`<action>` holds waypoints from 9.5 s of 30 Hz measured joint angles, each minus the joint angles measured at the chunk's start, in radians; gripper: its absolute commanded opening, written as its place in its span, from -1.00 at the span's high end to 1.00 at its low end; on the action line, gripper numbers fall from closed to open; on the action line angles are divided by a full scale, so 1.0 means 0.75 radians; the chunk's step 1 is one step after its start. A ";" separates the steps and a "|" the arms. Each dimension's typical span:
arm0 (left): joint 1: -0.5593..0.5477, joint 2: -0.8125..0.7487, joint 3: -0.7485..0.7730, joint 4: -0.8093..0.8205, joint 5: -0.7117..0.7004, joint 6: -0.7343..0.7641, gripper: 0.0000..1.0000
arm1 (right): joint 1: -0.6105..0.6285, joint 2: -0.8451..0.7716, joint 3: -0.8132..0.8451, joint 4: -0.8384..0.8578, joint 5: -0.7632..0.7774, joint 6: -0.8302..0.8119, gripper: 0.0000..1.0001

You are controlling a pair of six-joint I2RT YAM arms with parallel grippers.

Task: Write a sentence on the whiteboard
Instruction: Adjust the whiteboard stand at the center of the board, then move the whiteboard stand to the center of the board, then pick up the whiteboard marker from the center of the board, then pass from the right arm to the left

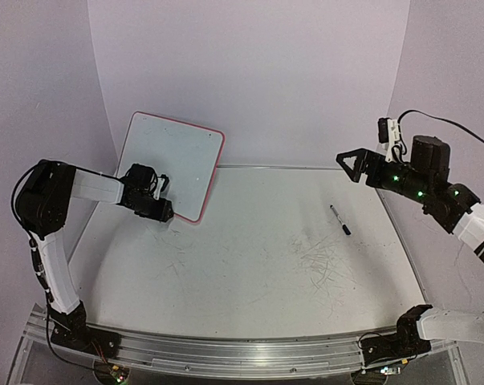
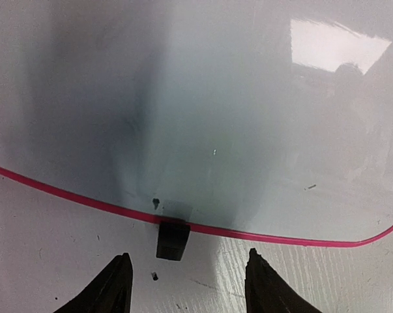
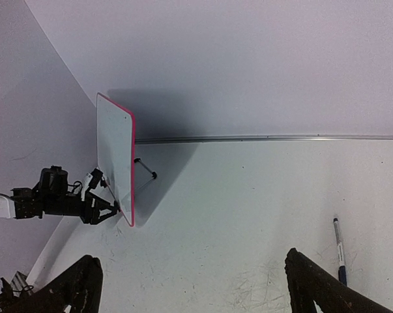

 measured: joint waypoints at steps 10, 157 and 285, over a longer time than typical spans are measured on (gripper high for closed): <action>0.000 0.081 0.037 0.003 0.009 0.125 0.31 | 0.000 -0.010 -0.022 0.007 -0.001 0.008 -0.97; -1.219 -1.087 -0.506 0.317 -1.321 -0.400 -0.68 | 0.663 0.989 -0.324 0.434 0.740 0.269 0.71; -1.071 -0.394 -0.015 0.926 0.358 -0.786 0.30 | 0.460 0.172 -0.400 1.301 -0.344 0.562 1.00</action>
